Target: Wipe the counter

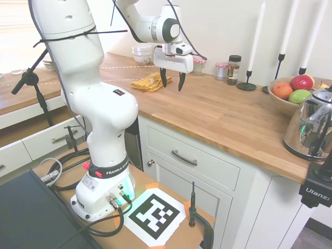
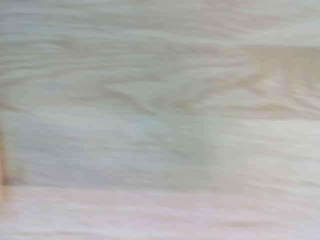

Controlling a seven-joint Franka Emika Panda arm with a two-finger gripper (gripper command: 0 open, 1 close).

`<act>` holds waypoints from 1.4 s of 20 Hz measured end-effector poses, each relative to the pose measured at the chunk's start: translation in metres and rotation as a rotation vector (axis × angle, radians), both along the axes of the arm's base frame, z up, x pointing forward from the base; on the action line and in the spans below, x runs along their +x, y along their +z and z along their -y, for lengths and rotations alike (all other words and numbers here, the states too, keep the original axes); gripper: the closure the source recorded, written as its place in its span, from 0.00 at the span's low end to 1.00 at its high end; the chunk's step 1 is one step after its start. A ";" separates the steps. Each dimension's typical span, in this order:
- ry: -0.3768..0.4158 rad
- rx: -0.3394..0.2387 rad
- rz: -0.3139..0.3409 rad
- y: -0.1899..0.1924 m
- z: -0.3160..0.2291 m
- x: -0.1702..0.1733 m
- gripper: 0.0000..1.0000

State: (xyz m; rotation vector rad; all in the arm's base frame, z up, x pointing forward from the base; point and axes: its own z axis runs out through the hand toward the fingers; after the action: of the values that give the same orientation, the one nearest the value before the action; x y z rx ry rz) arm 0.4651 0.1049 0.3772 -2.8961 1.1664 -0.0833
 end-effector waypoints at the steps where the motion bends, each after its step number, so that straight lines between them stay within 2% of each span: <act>1: 0.006 0.000 0.002 0.000 -0.008 0.006 0.00; 12: 0.062 -0.026 -0.009 0.021 -0.095 0.076 0.00; 17: 0.090 -0.053 -0.015 0.024 -0.139 0.088 0.00; 28: 0.150 -0.077 -0.023 -0.001 -0.210 0.102 0.00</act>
State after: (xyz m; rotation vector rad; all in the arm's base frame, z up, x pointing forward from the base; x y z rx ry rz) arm 0.5669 0.3152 0.3766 -3.0484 0.9658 -0.0947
